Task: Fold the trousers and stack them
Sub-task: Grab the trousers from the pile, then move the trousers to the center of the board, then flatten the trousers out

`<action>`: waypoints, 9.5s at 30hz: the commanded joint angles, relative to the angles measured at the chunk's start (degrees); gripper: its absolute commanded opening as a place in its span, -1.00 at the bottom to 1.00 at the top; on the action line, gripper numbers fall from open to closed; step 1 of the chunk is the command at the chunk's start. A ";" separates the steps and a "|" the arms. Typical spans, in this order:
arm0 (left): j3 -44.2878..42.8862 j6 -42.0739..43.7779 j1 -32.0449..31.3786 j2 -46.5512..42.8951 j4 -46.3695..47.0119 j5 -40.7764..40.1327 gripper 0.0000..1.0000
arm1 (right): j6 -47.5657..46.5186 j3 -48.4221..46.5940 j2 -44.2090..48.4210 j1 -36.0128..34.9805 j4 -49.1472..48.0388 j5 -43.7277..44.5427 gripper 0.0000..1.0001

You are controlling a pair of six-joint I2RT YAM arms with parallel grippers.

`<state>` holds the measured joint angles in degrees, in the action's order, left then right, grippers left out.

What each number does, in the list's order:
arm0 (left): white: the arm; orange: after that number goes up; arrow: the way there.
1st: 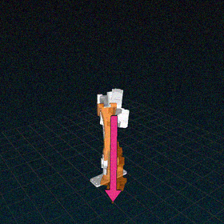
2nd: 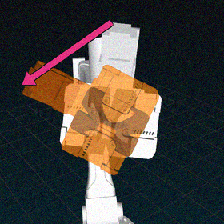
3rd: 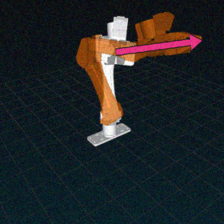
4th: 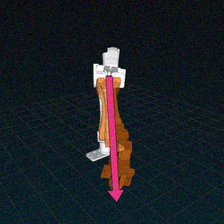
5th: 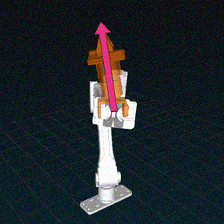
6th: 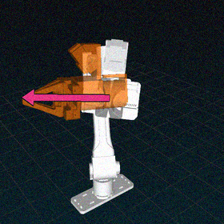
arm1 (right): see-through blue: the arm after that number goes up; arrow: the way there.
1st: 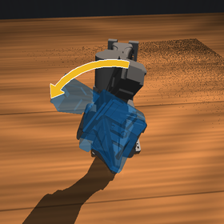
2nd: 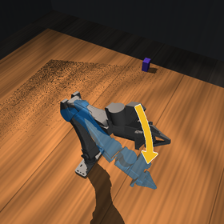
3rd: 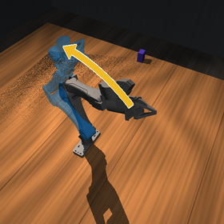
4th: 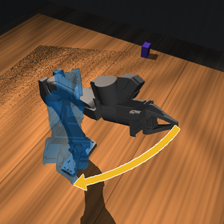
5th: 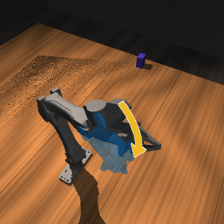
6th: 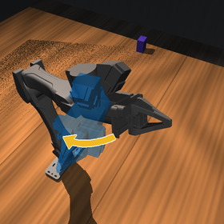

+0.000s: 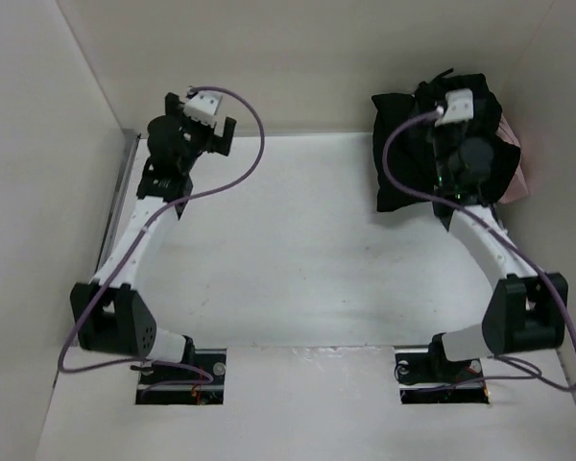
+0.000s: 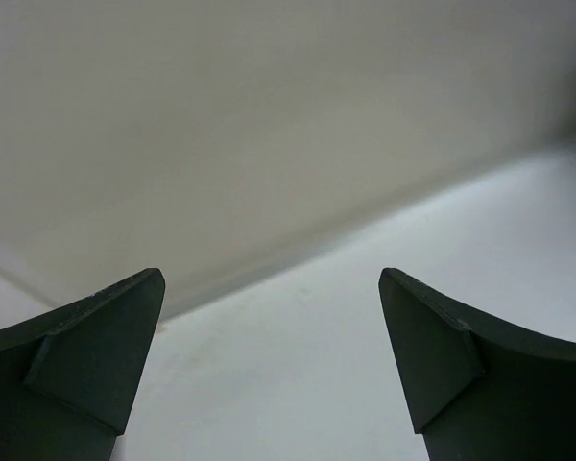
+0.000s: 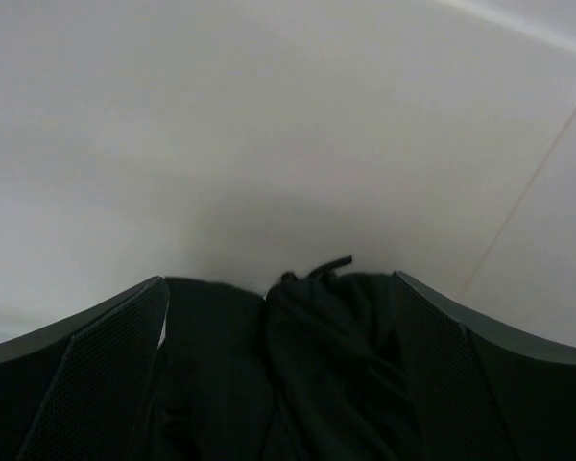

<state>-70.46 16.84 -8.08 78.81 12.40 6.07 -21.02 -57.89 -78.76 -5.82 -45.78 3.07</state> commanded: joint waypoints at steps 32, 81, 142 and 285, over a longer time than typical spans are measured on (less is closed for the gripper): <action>-3.90 -8.93 -5.06 7.25 -25.06 10.81 1.00 | 20.40 -43.99 -24.62 9.92 58.19 27.76 -0.99; 10.77 -11.84 11.64 -17.63 -17.94 13.36 1.00 | 22.84 -52.89 -23.55 -35.37 51.22 23.65 0.40; 21.14 8.64 -31.42 -8.41 -34.56 0.62 1.00 | 53.80 -13.47 33.84 -10.32 82.42 5.54 -0.98; -34.05 27.38 45.03 -2.51 -23.22 -2.20 -0.94 | 51.42 -42.04 30.77 16.16 63.71 -26.96 -0.94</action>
<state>-104.22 46.22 33.82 77.06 -15.62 5.15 30.20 -98.28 -50.43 10.98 25.21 -24.10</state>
